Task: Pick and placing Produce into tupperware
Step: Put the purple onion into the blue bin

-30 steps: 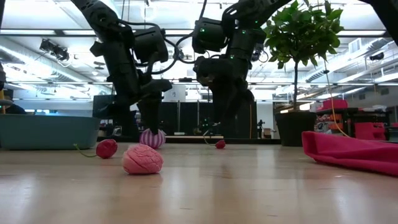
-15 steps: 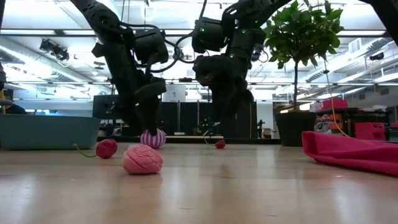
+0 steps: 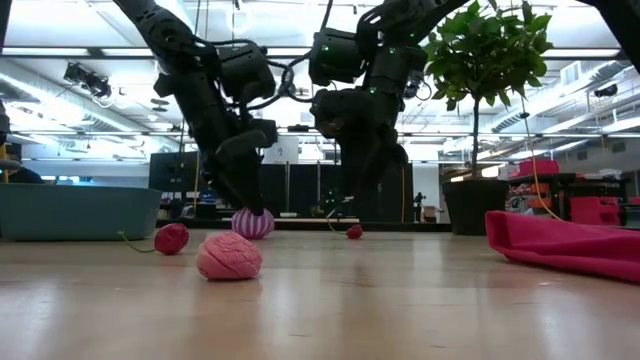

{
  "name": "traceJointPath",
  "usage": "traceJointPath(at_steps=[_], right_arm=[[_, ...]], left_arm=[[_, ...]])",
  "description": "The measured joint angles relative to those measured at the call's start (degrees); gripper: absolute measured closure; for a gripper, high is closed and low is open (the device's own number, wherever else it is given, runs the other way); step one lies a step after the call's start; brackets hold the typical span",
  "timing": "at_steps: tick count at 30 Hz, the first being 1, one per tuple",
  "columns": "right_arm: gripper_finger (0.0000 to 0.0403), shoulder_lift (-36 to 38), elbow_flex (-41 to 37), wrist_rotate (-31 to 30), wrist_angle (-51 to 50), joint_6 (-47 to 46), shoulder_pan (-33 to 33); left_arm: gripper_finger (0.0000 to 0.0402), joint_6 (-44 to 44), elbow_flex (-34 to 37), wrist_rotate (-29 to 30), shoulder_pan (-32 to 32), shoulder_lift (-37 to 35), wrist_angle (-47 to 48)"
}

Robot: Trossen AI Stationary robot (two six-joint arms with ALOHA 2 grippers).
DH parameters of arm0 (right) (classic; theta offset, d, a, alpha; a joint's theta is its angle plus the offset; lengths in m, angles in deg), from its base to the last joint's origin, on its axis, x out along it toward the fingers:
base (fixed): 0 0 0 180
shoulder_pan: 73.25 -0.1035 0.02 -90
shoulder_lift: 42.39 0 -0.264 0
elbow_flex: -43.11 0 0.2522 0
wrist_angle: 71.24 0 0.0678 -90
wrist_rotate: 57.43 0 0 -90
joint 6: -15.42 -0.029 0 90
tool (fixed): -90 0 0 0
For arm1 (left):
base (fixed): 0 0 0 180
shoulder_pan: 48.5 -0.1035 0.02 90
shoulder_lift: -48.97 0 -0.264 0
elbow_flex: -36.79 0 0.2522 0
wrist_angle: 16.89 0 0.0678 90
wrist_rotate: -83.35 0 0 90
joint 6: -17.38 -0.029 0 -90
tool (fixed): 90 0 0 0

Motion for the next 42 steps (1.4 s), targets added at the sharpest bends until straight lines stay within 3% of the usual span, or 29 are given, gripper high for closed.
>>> traceJointPath(at_steps=[15,26,36,42], right_arm=[[0.0203,0.0,0.0,0.0,0.5,-1.2,0.0],[0.0203,0.0,0.0,0.0,0.7,-1.4,0.0],[0.0203,0.1,0.0,0.0,0.5,-1.3,0.0],[0.0203,0.1,0.0,0.0,0.6,-1.3,0.0]], left_arm=[[0.0129,6.0,0.0,-0.6,0.0,3.5,-0.5],[0.0162,8.1,-4.2,-1.5,0.0,0.9,4.8],[0.0159,5.0,-20.1,-1.6,0.1,0.9,34.5],[0.0155,5.0,-25.4,-3.3,0.2,0.8,54.7]])
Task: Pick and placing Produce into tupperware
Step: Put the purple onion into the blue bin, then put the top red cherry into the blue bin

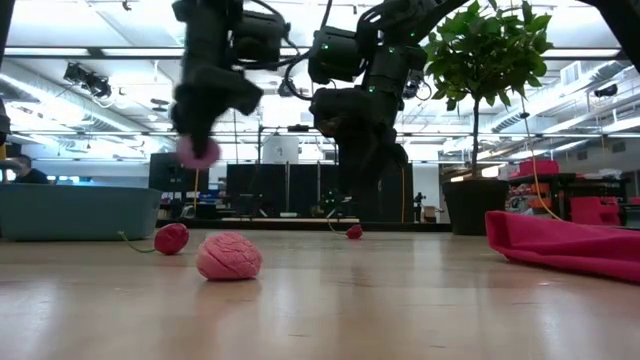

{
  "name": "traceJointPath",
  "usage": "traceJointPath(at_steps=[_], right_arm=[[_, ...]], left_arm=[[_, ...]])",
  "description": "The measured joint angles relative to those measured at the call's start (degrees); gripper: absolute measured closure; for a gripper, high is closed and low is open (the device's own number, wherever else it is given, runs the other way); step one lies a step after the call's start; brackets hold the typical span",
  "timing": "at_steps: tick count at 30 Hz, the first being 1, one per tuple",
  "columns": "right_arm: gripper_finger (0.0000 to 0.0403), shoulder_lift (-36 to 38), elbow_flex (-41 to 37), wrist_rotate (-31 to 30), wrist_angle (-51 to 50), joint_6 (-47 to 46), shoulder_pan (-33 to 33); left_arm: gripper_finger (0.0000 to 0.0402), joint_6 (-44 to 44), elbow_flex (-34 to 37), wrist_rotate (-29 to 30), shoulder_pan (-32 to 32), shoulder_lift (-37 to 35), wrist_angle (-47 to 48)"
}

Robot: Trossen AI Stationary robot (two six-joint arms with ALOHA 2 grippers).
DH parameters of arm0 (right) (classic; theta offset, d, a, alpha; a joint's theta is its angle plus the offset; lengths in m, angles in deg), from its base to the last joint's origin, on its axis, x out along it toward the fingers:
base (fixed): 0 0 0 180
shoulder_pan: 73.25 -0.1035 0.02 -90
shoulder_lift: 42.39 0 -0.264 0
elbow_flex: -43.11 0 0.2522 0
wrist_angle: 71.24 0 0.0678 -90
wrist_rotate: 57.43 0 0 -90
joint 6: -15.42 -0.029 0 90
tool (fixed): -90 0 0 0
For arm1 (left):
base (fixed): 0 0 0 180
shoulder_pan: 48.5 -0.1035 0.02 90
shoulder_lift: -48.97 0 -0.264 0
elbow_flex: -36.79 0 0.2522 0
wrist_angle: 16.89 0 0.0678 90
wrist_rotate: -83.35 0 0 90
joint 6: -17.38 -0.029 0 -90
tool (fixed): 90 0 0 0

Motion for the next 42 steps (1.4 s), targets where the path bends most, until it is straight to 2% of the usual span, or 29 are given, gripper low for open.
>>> traceJointPath(at_steps=[5,8,10,13,20,24,33,37,42], right_arm=[[0.0203,0.0,0.0,0.0,0.0,0.0,0.0],[0.0203,0.0,0.0,0.0,0.0,0.0,0.0],[0.0203,0.0,0.0,0.0,0.0,0.0,0.0],[0.0203,0.0,0.0,0.0,0.0,0.0,0.0],[0.0203,0.0,0.0,0.0,0.1,0.8,0.0],[0.0203,0.0,0.0,0.0,0.1,0.9,0.0],[0.0203,-0.1,0.0,0.0,0.1,0.1,0.0],[0.0203,-0.1,0.0,0.0,0.1,0.0,0.0],[0.0203,-0.1,0.0,0.0,0.1,0.0,0.0]], left_arm=[[0.0142,-1.9,0.8,-0.1,1.1,0.0,12.8],[0.0140,-3.4,2.9,-2.4,1.7,0.0,16.5],[0.0139,-3.6,5.5,-5.2,2.0,0.0,16.2],[0.0139,-2.5,9.9,-5.5,3.0,-0.3,13.6],[0.0146,-0.8,16.7,-3.0,4.9,-0.3,8.2],[0.0135,-0.5,18.6,-2.6,5.1,-0.3,5.5],[0.0100,0.1,19.0,-1.1,5.1,-0.3,4.6],[0.0095,-0.4,18.8,-1.1,5.1,-0.3,10.6],[0.0098,-2.9,14.8,-1.1,5.1,-0.3,19.5]])
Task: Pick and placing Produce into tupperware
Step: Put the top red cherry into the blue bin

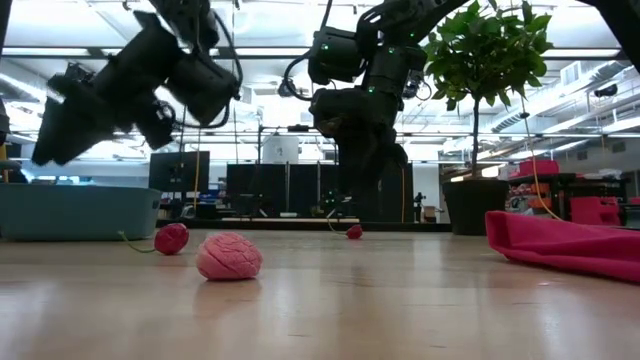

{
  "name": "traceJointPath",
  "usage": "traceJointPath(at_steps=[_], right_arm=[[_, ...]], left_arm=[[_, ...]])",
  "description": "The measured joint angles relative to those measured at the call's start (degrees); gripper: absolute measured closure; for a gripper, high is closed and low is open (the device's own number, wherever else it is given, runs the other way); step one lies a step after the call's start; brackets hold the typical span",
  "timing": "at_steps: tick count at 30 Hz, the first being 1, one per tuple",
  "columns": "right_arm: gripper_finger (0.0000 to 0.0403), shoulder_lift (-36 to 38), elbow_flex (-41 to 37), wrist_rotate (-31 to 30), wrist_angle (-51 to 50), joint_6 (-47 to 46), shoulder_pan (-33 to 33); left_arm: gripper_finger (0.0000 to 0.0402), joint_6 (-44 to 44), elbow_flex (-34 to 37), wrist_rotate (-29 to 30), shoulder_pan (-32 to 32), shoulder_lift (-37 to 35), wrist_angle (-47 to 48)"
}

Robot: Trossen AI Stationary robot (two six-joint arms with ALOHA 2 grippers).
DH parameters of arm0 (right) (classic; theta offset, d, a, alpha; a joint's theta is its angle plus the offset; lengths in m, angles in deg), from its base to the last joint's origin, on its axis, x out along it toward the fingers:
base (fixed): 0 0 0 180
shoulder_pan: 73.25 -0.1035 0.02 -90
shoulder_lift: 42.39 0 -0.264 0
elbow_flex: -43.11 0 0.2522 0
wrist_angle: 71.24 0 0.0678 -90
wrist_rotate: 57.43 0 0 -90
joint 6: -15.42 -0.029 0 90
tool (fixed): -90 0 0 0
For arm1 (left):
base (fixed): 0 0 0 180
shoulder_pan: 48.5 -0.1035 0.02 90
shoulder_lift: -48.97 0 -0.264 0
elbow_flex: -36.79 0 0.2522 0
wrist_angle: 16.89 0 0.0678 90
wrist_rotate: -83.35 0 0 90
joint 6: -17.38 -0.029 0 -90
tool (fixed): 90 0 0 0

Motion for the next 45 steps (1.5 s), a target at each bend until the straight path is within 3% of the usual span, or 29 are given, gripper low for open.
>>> traceJointPath(at_steps=[12,19,25,32,45], right_arm=[[0.0202,0.3,0.0,-2.3,-2.8,-1.4,0.4],[0.0201,1.9,0.0,-8.4,-5.4,3.0,2.6],[0.0201,1.7,0.0,-8.2,1.2,7.7,5.7],[0.0202,1.0,0.0,-4.7,4.8,7.8,8.6],[0.0203,-1.0,0.0,-5.0,9.0,5.9,6.9]], left_arm=[[0.0103,1.3,-21.6,0.6,-0.1,0.0,1.7],[0.0102,-2.7,-32.2,1.5,0.0,0.0,-2.9],[0.0102,-3.0,-33.7,1.5,0.1,0.0,-10.3],[0.0106,-1.2,-33.4,1.5,0.1,0.2,-11.8],[0.0106,-0.7,-33.4,1.5,0.0,0.2,-14.5]])
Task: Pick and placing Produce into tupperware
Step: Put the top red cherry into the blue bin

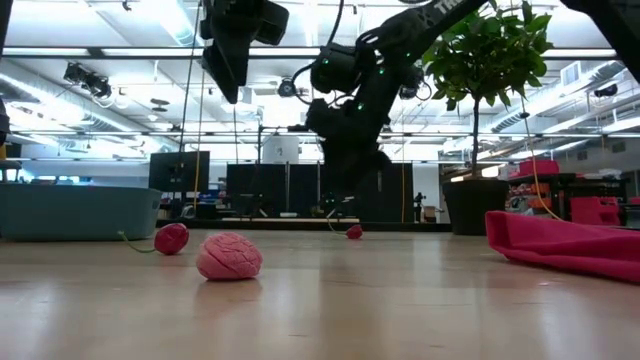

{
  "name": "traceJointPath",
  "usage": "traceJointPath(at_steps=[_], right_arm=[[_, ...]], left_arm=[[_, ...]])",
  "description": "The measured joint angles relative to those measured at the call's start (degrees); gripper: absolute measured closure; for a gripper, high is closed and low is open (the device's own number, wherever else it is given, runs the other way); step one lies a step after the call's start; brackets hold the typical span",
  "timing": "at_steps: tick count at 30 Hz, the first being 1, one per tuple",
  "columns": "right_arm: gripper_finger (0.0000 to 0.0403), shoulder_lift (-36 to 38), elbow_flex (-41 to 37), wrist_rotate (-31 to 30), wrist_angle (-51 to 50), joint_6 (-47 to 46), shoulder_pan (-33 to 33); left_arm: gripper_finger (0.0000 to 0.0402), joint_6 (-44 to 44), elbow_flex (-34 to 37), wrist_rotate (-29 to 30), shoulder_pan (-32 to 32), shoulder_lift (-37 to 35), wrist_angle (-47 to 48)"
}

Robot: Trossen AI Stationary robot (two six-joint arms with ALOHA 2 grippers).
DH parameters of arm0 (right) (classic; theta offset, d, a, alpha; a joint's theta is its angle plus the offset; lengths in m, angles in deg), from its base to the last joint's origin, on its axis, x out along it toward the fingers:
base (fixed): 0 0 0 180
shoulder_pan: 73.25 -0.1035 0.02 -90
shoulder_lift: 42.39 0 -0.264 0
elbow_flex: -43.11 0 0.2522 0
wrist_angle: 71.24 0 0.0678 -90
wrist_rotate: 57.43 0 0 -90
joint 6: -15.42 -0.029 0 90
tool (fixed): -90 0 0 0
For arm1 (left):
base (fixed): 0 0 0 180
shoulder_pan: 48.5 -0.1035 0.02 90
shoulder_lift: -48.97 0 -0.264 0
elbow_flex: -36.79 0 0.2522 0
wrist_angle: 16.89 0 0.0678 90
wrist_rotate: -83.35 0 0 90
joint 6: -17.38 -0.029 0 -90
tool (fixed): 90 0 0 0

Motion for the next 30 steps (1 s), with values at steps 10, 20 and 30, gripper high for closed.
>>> traceJointPath(at_steps=[10,20,30], right_arm=[[0.0202,-4.0,0.0,-3.6,1.3,-2.8,0.2],[0.0213,-7.7,0.0,-5.0,2.8,-3.1,0.0],[0.0342,-7.6,0.0,-4.8,2.7,-6.2,-0.3]], left_arm=[[0.0106,1.1,0.0,0.0,0.0,0.0,-0.1],[0.0106,1.1,0.0,0.0,0.0,0.0,-0.2],[0.0106,1.1,0.0,0.0,0.0,0.0,-0.2]])
